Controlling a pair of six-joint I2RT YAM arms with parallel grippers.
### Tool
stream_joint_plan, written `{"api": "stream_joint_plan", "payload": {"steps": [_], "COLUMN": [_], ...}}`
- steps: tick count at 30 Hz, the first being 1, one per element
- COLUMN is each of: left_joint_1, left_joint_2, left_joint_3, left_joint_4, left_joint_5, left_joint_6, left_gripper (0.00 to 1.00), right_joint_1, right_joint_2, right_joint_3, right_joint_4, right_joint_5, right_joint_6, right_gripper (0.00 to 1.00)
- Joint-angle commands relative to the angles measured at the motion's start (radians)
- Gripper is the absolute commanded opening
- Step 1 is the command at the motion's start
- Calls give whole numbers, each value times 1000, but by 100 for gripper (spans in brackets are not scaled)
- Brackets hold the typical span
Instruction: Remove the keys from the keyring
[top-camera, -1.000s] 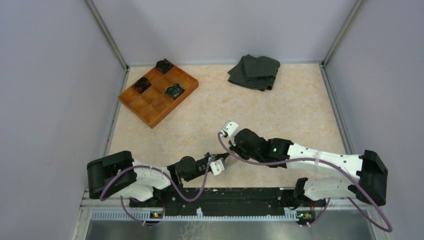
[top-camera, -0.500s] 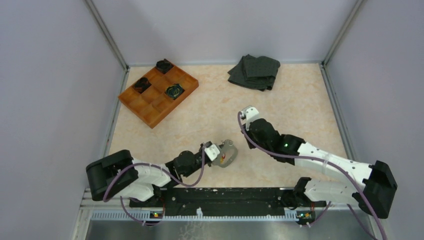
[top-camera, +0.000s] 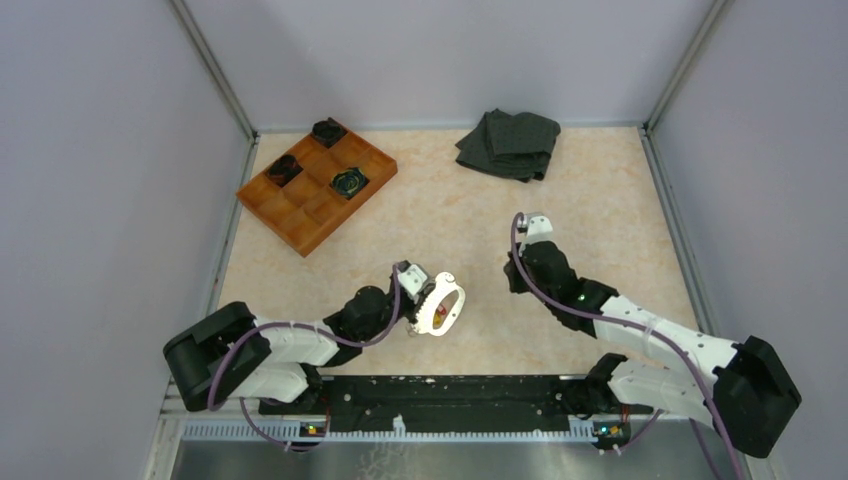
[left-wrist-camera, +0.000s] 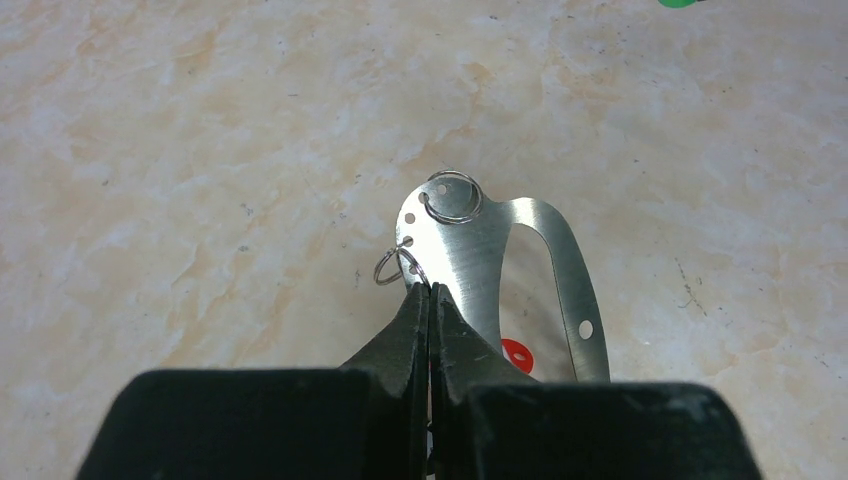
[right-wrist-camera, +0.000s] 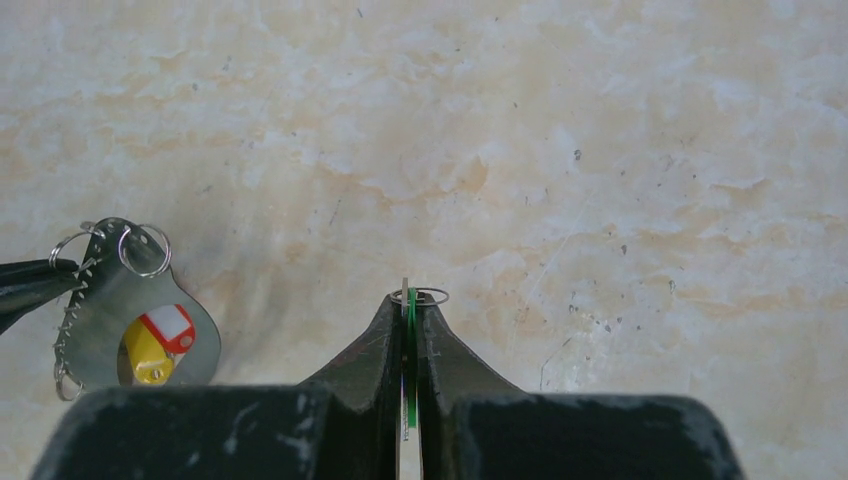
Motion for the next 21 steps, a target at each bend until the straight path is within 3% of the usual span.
{"api": "stream_joint_plan", "payload": {"steps": [1, 7, 10, 21], "left_joint_1": [11, 18, 19, 19], "left_joint_2": [3, -8, -4, -9], "left_joint_3": [35, 40, 39, 43], "left_joint_4": [18, 0, 2, -3], "left_joint_5": [11, 9, 2, -5], "left_joint_6": [-71, -100, -109, -129], "left_gripper": [0, 0, 0, 0], "right_joint_1": [-22, -23, -22, -23], "right_joint_2": [-1, 3, -7, -39], "right_joint_3": [-11, -25, -34, -40], "right_joint_4": [111, 133, 136, 130], "right_joint_5": [-2, 58, 82, 116], "right_joint_6": [60, 96, 104, 97], "right_gripper": [0, 0, 8, 58]}}
